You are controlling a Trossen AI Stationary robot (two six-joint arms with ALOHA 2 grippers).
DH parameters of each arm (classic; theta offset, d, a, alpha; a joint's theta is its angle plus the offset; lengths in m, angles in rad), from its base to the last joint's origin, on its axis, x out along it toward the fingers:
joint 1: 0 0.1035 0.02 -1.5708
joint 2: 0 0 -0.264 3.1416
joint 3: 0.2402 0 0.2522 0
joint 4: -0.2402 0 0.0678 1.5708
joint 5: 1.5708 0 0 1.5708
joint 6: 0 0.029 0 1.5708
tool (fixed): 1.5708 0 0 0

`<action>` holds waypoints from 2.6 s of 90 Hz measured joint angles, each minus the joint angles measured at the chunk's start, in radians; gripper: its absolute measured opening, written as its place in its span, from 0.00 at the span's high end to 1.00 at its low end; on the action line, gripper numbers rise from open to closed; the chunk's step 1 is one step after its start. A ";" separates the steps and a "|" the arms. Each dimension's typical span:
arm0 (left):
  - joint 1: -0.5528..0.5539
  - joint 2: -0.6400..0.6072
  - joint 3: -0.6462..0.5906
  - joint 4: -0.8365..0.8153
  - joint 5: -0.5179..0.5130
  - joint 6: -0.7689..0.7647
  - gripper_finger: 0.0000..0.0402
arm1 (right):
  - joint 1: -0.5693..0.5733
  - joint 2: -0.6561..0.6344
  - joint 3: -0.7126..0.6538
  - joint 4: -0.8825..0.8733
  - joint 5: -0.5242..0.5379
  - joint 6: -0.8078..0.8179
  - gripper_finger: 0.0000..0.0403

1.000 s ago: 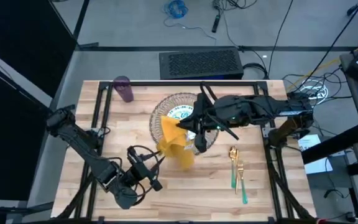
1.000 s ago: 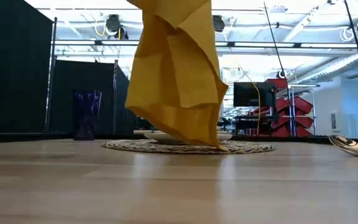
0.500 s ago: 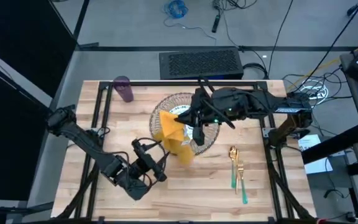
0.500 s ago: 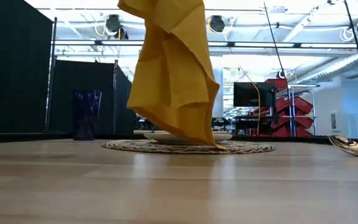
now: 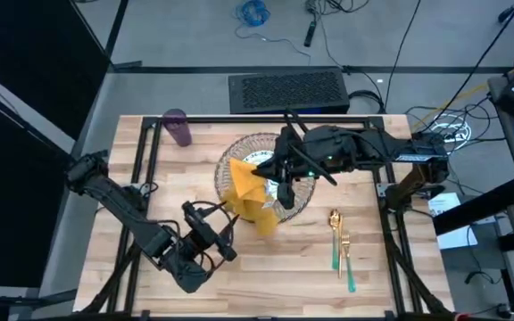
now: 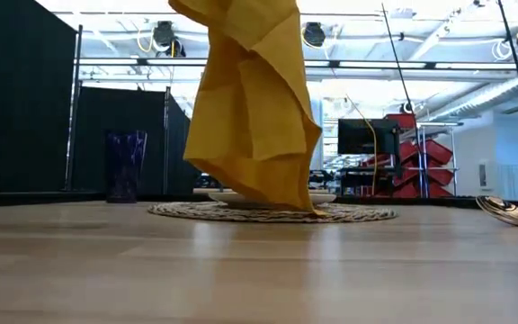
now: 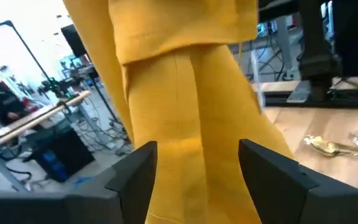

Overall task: Set table place
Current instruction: Fold the yellow table napkin

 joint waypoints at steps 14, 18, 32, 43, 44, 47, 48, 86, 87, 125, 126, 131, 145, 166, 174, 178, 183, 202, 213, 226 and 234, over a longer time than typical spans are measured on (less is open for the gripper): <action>0.038 0.005 0.000 -0.118 0.012 -0.087 0.48 | 0.000 0.000 0.000 0.008 0.000 0.000 1.00; 0.051 0.005 0.000 -0.132 0.012 -0.088 0.48 | 0.000 0.000 0.000 0.014 0.000 0.000 1.00; 0.093 0.005 0.001 -0.128 0.043 -0.118 0.49 | 0.000 0.000 0.000 0.022 -0.022 -0.003 1.00; 0.105 -0.002 0.018 -0.148 0.158 -0.140 0.65 | 0.000 0.000 0.000 -0.019 -0.024 -0.025 1.00; 0.105 -0.003 0.020 -0.152 0.164 -0.139 0.68 | 0.000 0.000 0.000 -0.022 -0.024 -0.026 1.00; 0.104 -0.005 0.027 -0.169 0.176 -0.138 0.76 | 0.000 0.000 0.000 -0.027 -0.025 -0.028 1.00; 0.104 -0.006 0.029 -0.179 0.179 -0.138 0.80 | 0.000 0.000 0.000 -0.027 -0.025 -0.030 1.00; 0.000 -0.150 0.086 -0.341 0.232 -0.216 1.00 | 0.003 0.009 0.001 -0.294 0.056 -0.079 1.00; -0.004 -0.156 0.087 -0.349 0.232 -0.219 1.00 | 0.005 0.009 0.001 -0.298 0.059 -0.078 1.00; -0.103 -0.271 0.090 -0.859 0.452 -0.704 1.00 | 0.035 0.021 -0.264 -0.287 0.060 -0.144 1.00; -0.104 -0.273 0.090 -0.872 0.460 -0.716 1.00 | 0.035 0.021 -0.273 -0.283 0.060 -0.146 0.99; -0.111 -0.278 0.090 -0.939 0.496 -0.776 1.00 | 0.035 0.021 -0.313 -0.273 0.060 -0.157 0.98; -0.133 -0.291 0.090 -1.085 0.558 -0.921 1.00 | 0.035 0.022 -0.336 -0.245 0.063 -0.160 0.88; -0.139 -0.290 0.131 -1.149 0.568 -0.947 1.00 | 0.063 0.019 -0.266 -0.218 0.065 -0.167 0.74; -0.139 -0.291 0.145 -1.151 0.582 -0.923 1.00 | 0.094 0.046 -0.292 -0.164 0.057 -0.215 0.70; -0.139 -0.291 0.151 -1.149 0.589 -0.916 1.00 | 0.108 0.080 -0.311 -0.137 0.055 -0.252 0.69; -0.139 -0.290 0.159 -1.150 0.593 -0.894 1.00 | 0.122 0.143 -0.333 -0.087 0.053 -0.311 0.68; -0.139 -0.291 0.181 -1.150 0.596 -0.871 1.00 | 0.128 0.326 -0.339 0.267 0.062 -0.508 0.68; -0.139 -0.290 0.181 -1.150 0.606 -0.871 1.00 | 0.117 0.379 -0.344 0.312 0.097 -0.525 0.68; -0.138 -0.290 0.181 -1.150 0.608 -0.870 1.00 | 0.123 0.413 -0.341 0.401 0.166 -0.575 0.68; -0.136 -0.290 0.181 -1.150 0.608 -0.865 1.00 | 0.127 0.437 -0.343 0.477 0.165 -0.636 0.68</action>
